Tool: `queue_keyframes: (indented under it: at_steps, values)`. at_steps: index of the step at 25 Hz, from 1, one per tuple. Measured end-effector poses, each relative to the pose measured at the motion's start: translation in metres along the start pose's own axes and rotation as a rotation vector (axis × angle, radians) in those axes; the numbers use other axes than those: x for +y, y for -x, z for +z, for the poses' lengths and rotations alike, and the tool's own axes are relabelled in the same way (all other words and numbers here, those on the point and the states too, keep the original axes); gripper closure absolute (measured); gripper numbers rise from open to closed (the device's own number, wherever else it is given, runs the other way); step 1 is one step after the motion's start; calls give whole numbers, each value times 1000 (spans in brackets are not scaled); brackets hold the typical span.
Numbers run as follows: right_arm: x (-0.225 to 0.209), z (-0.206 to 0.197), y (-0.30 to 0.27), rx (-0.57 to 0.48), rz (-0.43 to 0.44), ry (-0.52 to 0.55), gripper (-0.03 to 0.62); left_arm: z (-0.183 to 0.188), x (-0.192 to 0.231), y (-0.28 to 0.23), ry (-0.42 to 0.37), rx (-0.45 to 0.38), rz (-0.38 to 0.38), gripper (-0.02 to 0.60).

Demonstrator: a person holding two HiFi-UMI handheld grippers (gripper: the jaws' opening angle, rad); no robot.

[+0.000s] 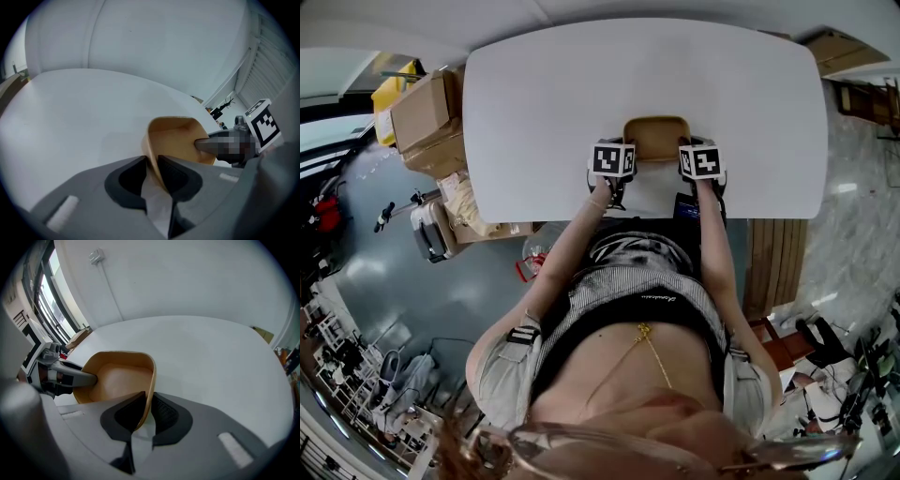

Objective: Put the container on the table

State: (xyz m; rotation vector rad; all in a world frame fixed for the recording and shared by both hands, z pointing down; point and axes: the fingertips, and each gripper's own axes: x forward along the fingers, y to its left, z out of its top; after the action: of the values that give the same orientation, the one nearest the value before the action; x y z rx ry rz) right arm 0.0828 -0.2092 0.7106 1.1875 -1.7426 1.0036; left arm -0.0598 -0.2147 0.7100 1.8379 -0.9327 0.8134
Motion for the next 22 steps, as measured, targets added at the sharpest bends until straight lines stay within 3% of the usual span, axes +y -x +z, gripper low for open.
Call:
queue_keyframes:
  at_steps: [22]
  values:
    - [0,-1,-4,-6,14,-9,536,0,1,-2,-5,-7,-3,499]
